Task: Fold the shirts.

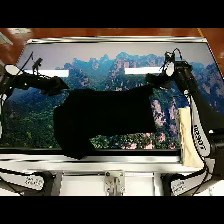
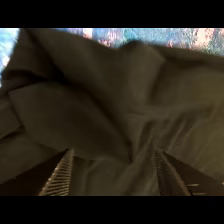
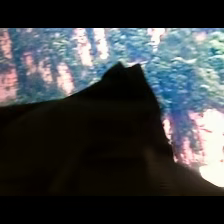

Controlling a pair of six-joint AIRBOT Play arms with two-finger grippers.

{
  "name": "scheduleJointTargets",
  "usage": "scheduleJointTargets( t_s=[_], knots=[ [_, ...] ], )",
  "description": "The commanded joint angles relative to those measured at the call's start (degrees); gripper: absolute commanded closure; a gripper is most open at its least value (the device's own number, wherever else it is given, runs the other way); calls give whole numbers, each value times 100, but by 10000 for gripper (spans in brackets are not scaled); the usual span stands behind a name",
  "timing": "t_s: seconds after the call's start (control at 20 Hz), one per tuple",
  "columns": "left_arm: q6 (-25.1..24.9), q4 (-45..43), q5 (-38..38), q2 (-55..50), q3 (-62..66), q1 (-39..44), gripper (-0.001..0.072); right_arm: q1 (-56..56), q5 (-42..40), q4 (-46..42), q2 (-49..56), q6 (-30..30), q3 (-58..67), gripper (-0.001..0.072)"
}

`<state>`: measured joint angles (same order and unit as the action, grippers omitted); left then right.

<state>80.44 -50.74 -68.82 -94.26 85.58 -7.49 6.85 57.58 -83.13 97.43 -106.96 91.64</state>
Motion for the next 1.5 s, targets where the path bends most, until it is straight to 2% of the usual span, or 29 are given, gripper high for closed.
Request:
scheduleJointTargets(
  t_s=[0.0,0.1,0.2,0.3,0.45,0.55,0.7,0.95,1.25,1.35,1.4,1.45],
  knots=[
    [243,-258,-1014,-133,319,-245,104,-109,389,404,-256,918,20,100],
    [350,-973,-1996,2,603,-750,111,-389,1390,-520,-704,1163,20,103],
    [284,-1567,-2514,385,468,-1318,114,-892,2669,-1364,-1014,1303,-4,105],
    [-79,-1703,-2638,940,-227,-1867,114,-1609,3386,-949,-1270,1611,-337,105],
    [-299,-1606,-2162,1794,-2302,-2638,104,-2481,2999,549,-1849,1797,-1705,104],
    [-765,-1329,-1644,2129,-3698,-3008,102,-2697,2575,1294,-2129,2006,-2559,104],
    [-1132,-824,-931,2100,-4848,-3045,105,-2658,2234,1633,-2199,2107,-3145,104],
    [-1228,-407,61,2024,-5250,-2656,106,-2337,2022,1665,-2201,2109,-3226,104],
    [-1228,48,643,1718,-5250,-2326,116,-2273,1952,1707,-2201,2092,-3226,104],
    [-1231,251,861,1648,-5250,-2201,265,-2273,1954,1709,-2199,2052,-3226,104],
    [-1231,352,929,1624,-5248,-2157,316,-2273,1950,1705,-2199,2013,-3226,104],
    [-1231,411,979,1624,-5248,-2124,450,-2273,1950,1705,-2192,1965,-3226,104]
  ],
)
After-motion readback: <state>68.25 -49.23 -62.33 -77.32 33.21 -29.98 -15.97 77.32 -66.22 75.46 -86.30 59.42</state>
